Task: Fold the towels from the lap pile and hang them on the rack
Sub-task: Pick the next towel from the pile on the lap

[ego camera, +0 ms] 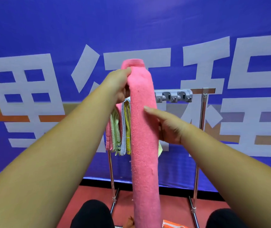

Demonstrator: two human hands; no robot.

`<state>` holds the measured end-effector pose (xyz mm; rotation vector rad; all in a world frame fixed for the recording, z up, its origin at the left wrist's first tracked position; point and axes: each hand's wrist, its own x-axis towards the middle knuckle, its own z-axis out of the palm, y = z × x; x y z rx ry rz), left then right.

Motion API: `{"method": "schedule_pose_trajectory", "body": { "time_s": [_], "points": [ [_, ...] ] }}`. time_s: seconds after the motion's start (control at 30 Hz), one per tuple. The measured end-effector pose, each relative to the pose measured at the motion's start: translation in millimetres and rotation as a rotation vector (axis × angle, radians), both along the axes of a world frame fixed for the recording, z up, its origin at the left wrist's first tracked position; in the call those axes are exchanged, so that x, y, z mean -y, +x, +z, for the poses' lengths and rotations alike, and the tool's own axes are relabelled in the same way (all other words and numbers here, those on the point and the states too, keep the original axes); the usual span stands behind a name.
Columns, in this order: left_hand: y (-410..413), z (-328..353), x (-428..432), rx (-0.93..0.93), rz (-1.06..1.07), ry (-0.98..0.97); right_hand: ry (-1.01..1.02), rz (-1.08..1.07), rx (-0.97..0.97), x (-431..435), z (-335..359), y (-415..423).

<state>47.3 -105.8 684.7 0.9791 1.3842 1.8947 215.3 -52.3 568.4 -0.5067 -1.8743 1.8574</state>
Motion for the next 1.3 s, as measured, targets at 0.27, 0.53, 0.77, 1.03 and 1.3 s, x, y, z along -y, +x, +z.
{"method": "schedule_pose_trajectory", "body": {
  "time_s": [0.27, 0.53, 0.77, 1.03, 1.3],
  "points": [
    [-35.6, -34.0, 0.0, 0.333, -0.095, -0.093, -0.068, -0.094, -0.053, 1.7, -13.1, -17.2],
    [-45.7, -102.3, -2.9, 0.13, -0.286, -0.523, -0.297, -0.283, -0.042, -9.2, -1.5, -29.1],
    [-36.2, -120.5, -2.1, -0.303, 0.017, -0.471, -0.349, -0.285, -0.061, -16.1, 0.2, -16.2],
    [10.4, -147.8, -6.0, -0.721, -0.263, -0.663, -0.338, -0.379, -0.107, -21.1, 1.4, -14.4],
    [42.6, -199.4, -43.2, -0.861, 0.102, -0.526, -0.398, -0.62, -0.319, -27.3, 2.3, -15.5]
  ]
}}
